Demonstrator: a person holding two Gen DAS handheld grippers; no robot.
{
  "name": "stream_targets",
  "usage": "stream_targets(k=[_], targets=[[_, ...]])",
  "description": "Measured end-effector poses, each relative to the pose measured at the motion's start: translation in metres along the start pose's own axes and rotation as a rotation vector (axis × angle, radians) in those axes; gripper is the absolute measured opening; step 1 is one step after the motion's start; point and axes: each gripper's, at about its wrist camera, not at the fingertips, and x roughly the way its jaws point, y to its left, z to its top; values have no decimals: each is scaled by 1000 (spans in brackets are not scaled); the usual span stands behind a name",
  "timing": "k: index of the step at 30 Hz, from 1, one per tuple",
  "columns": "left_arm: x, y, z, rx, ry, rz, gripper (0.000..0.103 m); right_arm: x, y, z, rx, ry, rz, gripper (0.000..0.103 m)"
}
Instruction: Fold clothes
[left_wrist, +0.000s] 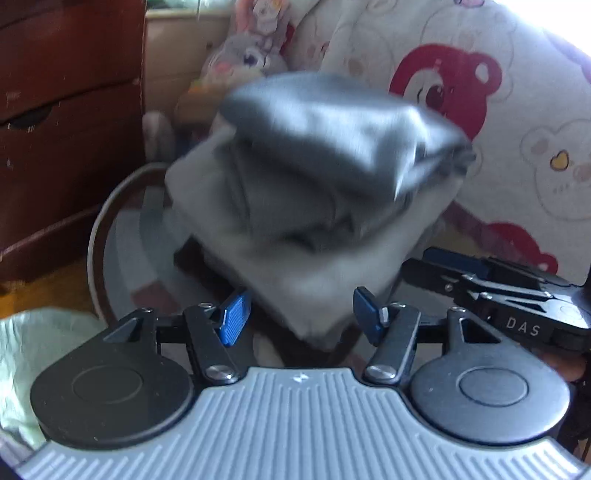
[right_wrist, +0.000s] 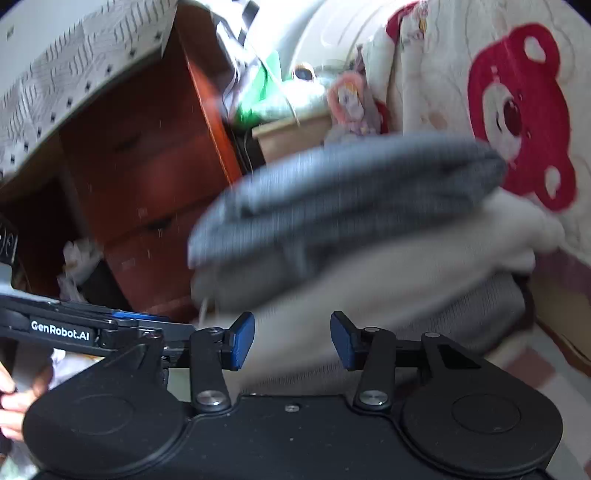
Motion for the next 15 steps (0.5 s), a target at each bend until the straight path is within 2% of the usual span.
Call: stream_targets(k=[2, 4, 5, 7, 10, 11, 13, 15], targets=[[-2, -3, -19, -24, 50, 17, 61, -22, 0, -18, 19, -14, -52, 58], [-7, -15, -30, -50, 73, 44, 65, -48, 0, -30, 51, -32, -96, 65], [-11, -23, -33, -59, 77, 54, 67, -63, 1, -34, 58, -42, -126, 69], [-20, -42, -38, -47, 63, 53, 68, -92, 5, -39, 38, -53, -174, 69], [-34, -78, -47, 20, 26, 62, 80, -133, 12, -45, -10, -71, -235, 77], [-36, -88, -51, 39, 25, 77, 86, -145, 11, -48, -13, -77, -255, 82], [-40, -111, -61, 78, 36, 104, 89, -169, 8, -53, 0, -96, -282, 84], [-43, -127, -71, 102, 44, 94, 90, -187, 2, -61, 38, -109, -287, 84]])
